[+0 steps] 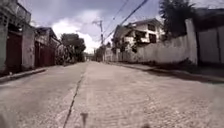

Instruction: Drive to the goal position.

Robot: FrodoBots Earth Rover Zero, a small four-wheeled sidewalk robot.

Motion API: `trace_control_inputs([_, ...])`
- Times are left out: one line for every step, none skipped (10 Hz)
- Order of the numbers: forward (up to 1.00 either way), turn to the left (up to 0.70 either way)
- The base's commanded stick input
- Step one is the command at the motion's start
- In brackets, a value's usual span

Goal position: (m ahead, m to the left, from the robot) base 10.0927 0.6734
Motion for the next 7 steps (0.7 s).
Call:
trace_control_inputs([0.85,0.01])
trace_control_inputs([0.85,0.01])
trace_control_inputs([0.85,0.01])
trace_control_inputs([0.85,0.01])
trace_control_inputs([0.85,0.01])
trace_control_inputs([0.85,0.01])
trace_control_inputs([0.85,0.01])
